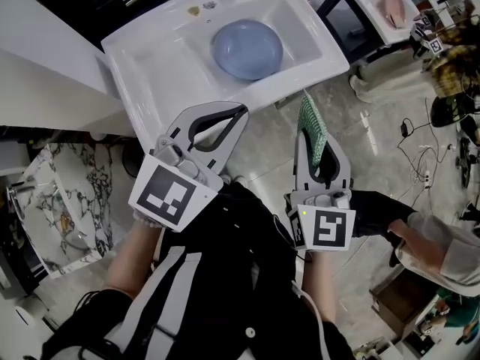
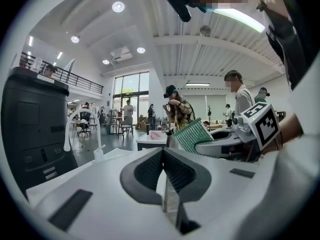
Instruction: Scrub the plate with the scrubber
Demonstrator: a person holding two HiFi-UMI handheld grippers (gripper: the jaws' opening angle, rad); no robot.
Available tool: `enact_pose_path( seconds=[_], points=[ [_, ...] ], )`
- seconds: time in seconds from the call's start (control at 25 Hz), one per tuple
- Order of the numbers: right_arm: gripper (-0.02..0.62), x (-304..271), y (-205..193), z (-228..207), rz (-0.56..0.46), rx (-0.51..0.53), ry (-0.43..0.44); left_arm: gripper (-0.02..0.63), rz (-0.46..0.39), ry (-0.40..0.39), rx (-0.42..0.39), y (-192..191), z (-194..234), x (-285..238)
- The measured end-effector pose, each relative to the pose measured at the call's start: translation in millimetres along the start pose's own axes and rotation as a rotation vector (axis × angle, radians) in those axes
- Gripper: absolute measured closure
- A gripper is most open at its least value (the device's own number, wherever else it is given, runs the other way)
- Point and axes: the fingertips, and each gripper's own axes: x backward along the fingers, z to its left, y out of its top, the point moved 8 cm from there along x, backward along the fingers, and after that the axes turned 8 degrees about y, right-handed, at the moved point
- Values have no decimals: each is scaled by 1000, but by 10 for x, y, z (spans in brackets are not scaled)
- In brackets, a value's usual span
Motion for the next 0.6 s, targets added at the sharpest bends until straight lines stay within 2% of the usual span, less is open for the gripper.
enact_pose_path(
  seconds=[0.4, 0.6],
  points=[
    [503, 80, -13, 211, -2, -2, -57, 607, -32, -45, -30, -8, 59, 154],
    [503, 88, 11, 274, -3, 13, -65, 607, -43, -44, -10, -9, 102, 176]
  ],
)
